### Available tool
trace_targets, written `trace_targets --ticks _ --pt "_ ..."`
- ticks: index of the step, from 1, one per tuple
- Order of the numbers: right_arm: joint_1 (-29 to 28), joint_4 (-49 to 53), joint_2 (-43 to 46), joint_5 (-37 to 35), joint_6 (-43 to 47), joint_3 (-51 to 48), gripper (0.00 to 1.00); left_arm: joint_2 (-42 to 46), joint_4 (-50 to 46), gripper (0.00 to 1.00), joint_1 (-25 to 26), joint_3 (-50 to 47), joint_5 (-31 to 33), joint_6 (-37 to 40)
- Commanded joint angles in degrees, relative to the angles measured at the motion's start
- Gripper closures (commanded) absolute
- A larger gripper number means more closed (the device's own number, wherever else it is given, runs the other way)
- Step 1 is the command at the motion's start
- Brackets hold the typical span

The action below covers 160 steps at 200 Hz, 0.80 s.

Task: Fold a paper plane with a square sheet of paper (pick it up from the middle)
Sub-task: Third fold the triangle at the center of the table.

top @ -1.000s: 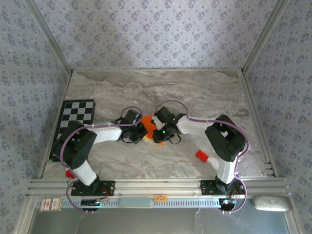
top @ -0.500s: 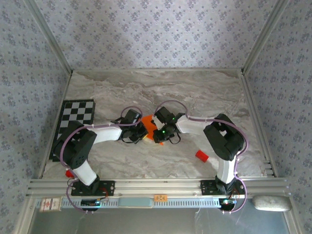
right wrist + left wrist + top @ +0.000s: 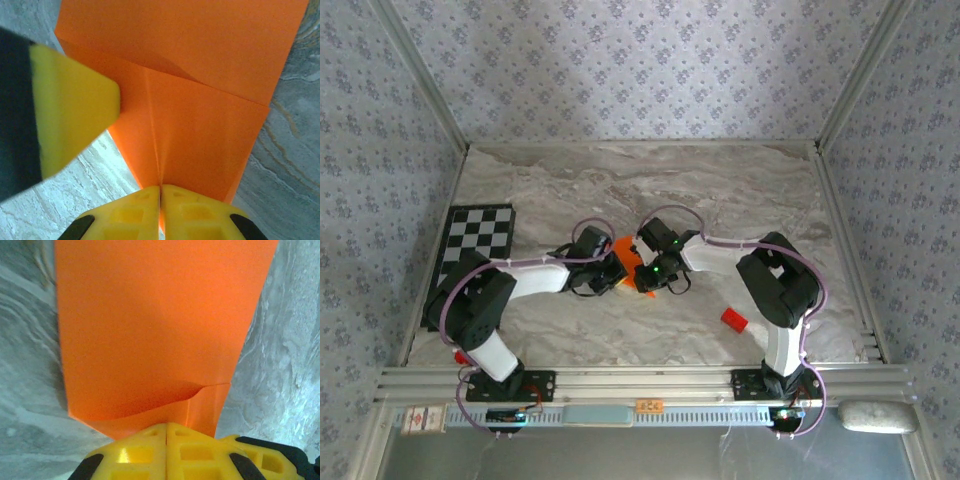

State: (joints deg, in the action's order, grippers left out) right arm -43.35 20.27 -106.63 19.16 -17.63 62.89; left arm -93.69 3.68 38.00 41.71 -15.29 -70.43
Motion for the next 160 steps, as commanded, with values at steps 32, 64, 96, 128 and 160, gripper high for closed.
trace_targets --ticks 32,64,96,128,160 --pt "0.5 2.7 -1.6 0.1 -1.1 -0.1 0.87 -1.9 -3.5 0.96 0.6 -0.4 1.3 0.8" --pt "1.2 0.7 1.5 3.2 -1.1 -0.1 0.87 -2.4 -8.0 0.99 0.6 -0.5 4.0 0.1" --pt "0.7 -0.1 4.5 5.0 -0.1 0.0 0.85 -2.5 -11.9 1.0 0.5 0.4 6.7 -0.5" --pt "-0.2 1.2 3.5 4.9 1.0 -0.1 0.86 -3.5 -14.7 1.0 0.6 1.6 7.8 -0.9" --pt "-0.9 2.3 2.1 4.9 1.4 0.0 0.87 -4.6 -16.0 1.0 0.6 2.1 7.8 -1.4"
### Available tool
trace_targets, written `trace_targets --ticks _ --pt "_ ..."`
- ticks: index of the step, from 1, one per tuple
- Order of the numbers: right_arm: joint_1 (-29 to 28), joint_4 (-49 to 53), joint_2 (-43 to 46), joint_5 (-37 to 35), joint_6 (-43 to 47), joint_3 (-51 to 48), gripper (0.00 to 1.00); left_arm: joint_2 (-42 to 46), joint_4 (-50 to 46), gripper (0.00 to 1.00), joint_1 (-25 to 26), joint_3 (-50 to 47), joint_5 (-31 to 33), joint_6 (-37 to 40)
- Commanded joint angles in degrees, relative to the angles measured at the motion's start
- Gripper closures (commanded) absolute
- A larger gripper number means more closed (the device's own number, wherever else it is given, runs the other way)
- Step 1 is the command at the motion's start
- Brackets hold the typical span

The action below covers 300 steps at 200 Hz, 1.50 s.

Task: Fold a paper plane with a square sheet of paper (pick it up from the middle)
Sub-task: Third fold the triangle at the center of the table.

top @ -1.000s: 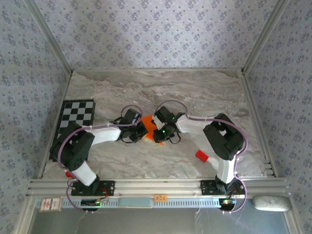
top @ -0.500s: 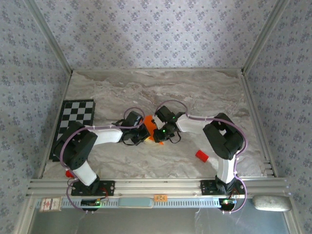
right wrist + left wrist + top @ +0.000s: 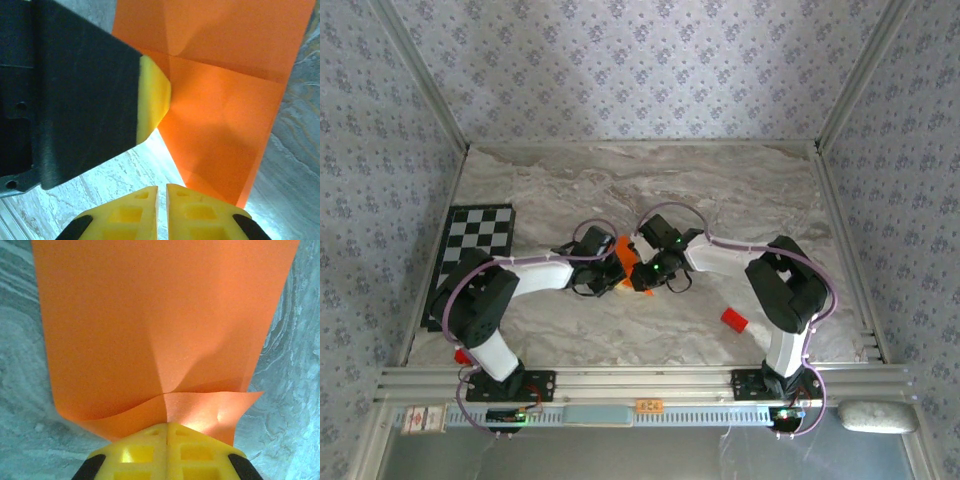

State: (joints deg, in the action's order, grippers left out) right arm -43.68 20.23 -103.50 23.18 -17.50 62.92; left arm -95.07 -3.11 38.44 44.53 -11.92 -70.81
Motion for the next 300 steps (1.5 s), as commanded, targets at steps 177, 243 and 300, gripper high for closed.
trace_targets --ticks 177,243,300 --pt "-0.1 4.2 -1.2 -1.5 1.9 1.5 0.87 -5.7 -12.1 1.0 0.1 0.3 4.2 0.4" --pt "0.9 4.0 -1.2 -2.4 1.8 1.4 0.87 -6.0 -12.5 1.0 0.1 0.1 4.4 1.2" --pt "1.4 2.6 -0.7 0.2 1.8 1.5 0.87 -6.4 -12.7 1.0 0.1 0.4 4.5 1.5"
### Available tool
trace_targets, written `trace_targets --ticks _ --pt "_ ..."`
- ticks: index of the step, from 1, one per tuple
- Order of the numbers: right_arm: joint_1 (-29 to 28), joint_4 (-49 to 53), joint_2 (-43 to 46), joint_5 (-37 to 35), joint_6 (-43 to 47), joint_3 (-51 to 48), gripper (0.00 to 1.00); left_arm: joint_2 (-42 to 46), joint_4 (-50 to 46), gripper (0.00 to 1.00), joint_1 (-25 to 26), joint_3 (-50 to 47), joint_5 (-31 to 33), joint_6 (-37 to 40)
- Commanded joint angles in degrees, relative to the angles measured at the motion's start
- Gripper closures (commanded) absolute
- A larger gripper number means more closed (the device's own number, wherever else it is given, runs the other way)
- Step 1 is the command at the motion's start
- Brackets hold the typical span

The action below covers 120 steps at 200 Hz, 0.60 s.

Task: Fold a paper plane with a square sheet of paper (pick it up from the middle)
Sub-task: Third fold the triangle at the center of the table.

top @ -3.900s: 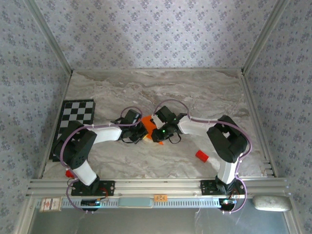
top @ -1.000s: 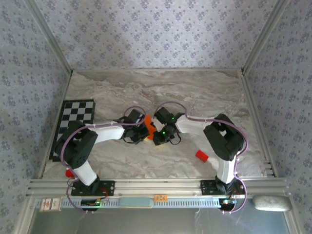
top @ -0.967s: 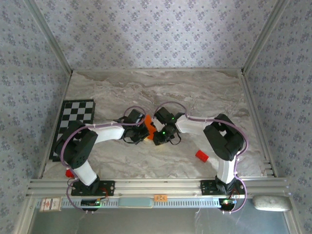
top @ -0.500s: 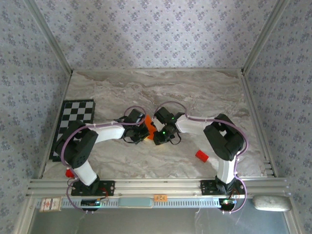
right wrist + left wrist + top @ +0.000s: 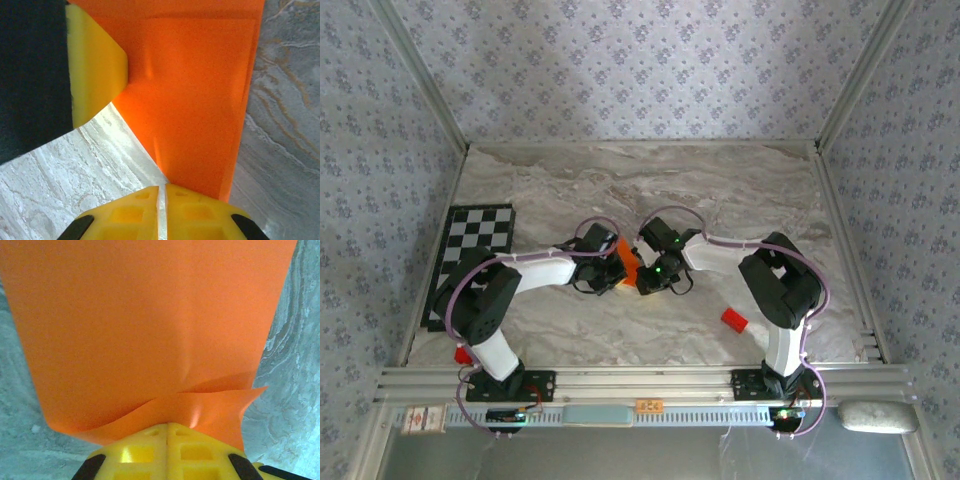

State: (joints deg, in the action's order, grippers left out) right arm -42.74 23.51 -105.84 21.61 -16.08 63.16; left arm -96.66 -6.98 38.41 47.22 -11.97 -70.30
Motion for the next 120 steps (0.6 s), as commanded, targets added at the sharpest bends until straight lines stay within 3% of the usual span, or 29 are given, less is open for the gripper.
trace_targets --ticks 1,120 --pt "0.5 -0.7 1.6 1.8 0.3 1.2 0.87 -4.9 -8.9 1.0 0.1 -2.3 4.6 1.0" --pt "2.0 -2.1 -0.6 2.3 -1.3 1.0 0.86 -5.3 -9.1 1.0 0.1 -2.1 4.5 1.4"
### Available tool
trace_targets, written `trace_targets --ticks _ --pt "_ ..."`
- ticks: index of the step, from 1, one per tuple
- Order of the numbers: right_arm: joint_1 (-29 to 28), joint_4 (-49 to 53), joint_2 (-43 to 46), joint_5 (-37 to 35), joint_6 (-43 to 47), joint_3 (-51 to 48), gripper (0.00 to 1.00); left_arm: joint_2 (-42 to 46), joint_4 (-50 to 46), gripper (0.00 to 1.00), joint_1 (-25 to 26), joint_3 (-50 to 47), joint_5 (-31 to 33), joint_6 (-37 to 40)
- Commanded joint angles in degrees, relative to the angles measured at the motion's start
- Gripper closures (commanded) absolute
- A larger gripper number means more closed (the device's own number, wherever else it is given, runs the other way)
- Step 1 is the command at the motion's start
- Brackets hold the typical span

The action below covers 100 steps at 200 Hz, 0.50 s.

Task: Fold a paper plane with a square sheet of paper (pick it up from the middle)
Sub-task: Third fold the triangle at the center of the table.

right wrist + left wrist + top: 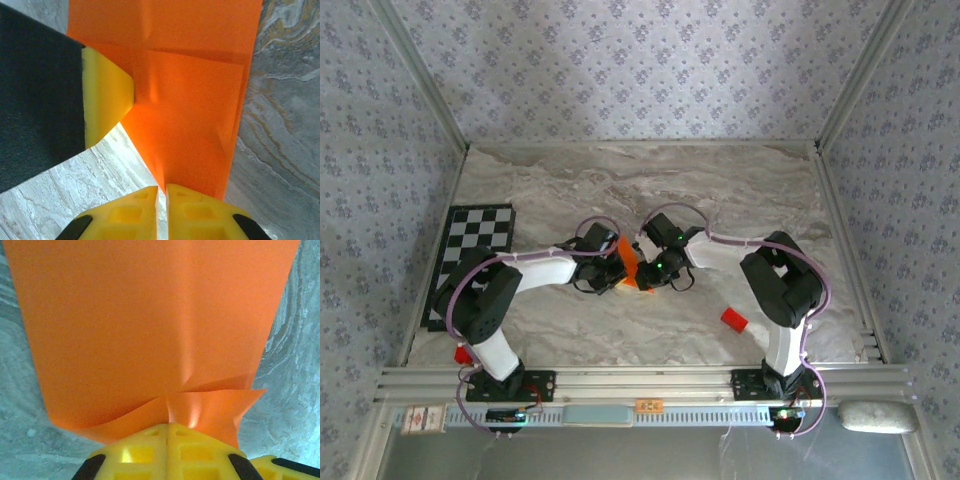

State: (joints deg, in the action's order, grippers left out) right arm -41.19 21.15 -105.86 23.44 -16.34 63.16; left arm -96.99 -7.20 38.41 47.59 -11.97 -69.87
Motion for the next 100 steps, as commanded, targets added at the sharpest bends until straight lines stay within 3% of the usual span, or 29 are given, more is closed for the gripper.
trace_targets --ticks 1,100 --pt "0.5 0.3 -0.6 0.5 -1.1 1.0 0.86 -5.0 -8.9 1.0 0.1 -2.4 4.5 0.9" --pt "0.7 1.7 -2.2 -2.1 -1.1 0.7 0.86 -4.6 -9.8 1.0 -0.2 -2.3 5.0 1.2"
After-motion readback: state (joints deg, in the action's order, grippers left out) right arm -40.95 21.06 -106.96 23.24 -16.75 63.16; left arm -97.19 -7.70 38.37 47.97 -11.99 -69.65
